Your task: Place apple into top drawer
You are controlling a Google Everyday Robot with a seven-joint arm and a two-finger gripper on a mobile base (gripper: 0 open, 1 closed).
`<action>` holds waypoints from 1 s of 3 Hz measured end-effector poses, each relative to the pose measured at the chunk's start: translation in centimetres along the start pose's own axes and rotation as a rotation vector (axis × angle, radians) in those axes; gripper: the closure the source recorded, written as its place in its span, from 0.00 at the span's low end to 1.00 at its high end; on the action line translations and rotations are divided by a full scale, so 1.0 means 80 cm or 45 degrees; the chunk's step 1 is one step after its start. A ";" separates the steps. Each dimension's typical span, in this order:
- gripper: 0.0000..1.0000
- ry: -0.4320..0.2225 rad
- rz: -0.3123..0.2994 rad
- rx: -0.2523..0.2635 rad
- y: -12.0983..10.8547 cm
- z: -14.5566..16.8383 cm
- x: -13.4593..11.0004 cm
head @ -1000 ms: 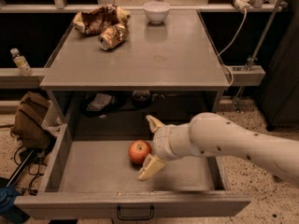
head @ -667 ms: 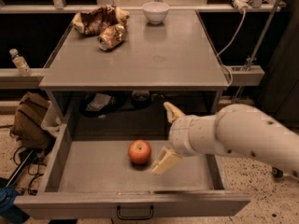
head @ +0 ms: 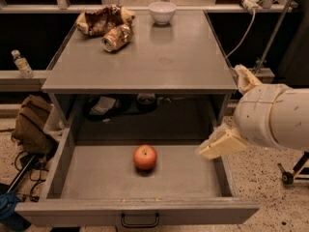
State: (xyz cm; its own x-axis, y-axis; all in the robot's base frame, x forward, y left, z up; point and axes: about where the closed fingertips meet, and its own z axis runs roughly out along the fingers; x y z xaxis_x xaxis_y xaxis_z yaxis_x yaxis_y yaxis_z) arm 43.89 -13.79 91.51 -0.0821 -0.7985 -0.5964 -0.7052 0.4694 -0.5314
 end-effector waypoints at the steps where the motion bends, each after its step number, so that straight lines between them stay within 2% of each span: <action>1: 0.00 0.000 0.000 0.000 0.000 0.000 0.000; 2: 0.00 0.105 0.129 0.077 -0.022 -0.028 0.061; 3: 0.00 0.271 0.455 0.225 -0.059 -0.100 0.194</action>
Offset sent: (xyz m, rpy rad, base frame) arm -0.0426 -0.2263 -0.0263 0.0333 0.1182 -0.5697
